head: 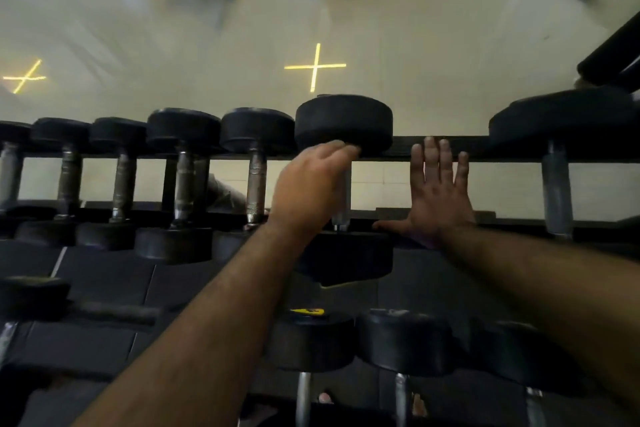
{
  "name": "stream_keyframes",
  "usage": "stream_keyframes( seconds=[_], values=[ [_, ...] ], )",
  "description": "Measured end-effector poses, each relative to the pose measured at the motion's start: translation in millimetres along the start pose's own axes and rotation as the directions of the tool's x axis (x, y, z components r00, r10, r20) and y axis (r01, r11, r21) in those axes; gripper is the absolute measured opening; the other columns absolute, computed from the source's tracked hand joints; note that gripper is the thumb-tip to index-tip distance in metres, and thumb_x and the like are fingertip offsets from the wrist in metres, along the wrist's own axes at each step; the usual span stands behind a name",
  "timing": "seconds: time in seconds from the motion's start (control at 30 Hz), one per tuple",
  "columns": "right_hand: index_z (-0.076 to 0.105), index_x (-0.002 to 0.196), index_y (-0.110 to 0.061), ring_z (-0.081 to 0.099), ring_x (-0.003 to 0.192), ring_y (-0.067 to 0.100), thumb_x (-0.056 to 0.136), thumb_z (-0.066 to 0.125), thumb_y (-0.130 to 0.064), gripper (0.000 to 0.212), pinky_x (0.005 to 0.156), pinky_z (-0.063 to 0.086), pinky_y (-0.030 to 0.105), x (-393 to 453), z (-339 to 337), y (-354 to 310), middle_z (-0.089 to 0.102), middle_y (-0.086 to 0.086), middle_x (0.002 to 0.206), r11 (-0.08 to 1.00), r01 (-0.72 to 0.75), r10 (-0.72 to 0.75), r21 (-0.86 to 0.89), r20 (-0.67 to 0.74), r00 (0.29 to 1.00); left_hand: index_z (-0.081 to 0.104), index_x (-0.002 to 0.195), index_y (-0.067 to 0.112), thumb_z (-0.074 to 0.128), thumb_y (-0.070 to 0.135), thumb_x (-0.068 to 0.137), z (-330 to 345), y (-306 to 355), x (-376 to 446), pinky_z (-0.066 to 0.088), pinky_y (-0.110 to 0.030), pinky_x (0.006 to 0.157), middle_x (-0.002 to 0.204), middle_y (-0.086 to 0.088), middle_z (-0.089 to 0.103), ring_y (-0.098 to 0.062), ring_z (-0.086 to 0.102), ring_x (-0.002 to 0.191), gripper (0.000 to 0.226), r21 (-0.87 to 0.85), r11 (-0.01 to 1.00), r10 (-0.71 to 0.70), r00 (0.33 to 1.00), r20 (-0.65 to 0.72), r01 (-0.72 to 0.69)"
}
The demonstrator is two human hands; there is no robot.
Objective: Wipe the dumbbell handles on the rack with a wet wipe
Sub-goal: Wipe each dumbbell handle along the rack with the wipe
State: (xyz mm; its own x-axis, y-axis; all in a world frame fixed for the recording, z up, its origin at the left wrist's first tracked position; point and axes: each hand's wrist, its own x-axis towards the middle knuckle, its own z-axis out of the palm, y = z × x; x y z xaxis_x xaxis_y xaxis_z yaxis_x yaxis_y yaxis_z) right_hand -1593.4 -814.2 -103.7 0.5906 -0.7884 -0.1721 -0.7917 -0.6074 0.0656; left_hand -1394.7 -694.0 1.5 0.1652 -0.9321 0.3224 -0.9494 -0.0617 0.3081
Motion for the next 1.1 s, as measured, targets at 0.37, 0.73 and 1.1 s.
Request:
stream_keyframes(
  seconds=[0.37, 0.73, 1.1],
  values=[
    [-0.012, 0.169, -0.002, -0.019, 0.162, 0.045, 0.054, 0.007, -0.117, 0.163, 0.127, -0.003, 0.07, 2.6, 1.0, -4.6, -0.018, 0.024, 0.176, 0.999, -0.02, 0.02, -0.029, -0.001, 1.0, 0.076, 0.127, 0.017, 0.072, 0.004, 0.091, -2.4, -39.4, 13.4, 0.058, -0.037, 0.099, 0.127, -0.001, 0.075, -0.021, 0.072, 0.115, 0.039, -0.023, 0.948, 0.317, 0.946, 0.059, -0.317],
    [-0.012, 0.168, -0.001, -0.018, 0.162, 0.045, 0.055, 0.007, -0.118, 0.164, 0.128, -0.003, 0.069, 1.2, -2.1, -5.7, -0.017, 0.025, 0.176, 0.999, -0.02, 0.02, -0.032, 0.004, 1.0, 0.08, 0.12, 0.025, 0.068, 0.004, 0.093, -26.2, -29.0, 9.6, 0.059, -0.03, 0.093, 0.113, 0.012, 0.079, -0.002, 0.072, 0.105, 0.036, -0.514, 0.857, 0.277, 0.796, 0.537, 0.048],
    [-0.013, 0.168, -0.001, -0.017, 0.163, 0.045, 0.056, 0.007, -0.117, 0.162, 0.127, -0.001, 0.07, -0.2, -4.2, -5.4, -0.017, 0.025, 0.176, 0.998, -0.027, 0.027, -0.057, -0.008, 1.0, 0.083, 0.1, 0.03, 0.076, 0.015, 0.091, -45.9, -18.3, 28.4, 0.056, -0.025, 0.085, 0.09, 0.024, 0.072, 0.002, 0.067, 0.087, 0.019, -0.233, 0.97, 0.109, 0.722, 0.683, 0.073]
  ],
)
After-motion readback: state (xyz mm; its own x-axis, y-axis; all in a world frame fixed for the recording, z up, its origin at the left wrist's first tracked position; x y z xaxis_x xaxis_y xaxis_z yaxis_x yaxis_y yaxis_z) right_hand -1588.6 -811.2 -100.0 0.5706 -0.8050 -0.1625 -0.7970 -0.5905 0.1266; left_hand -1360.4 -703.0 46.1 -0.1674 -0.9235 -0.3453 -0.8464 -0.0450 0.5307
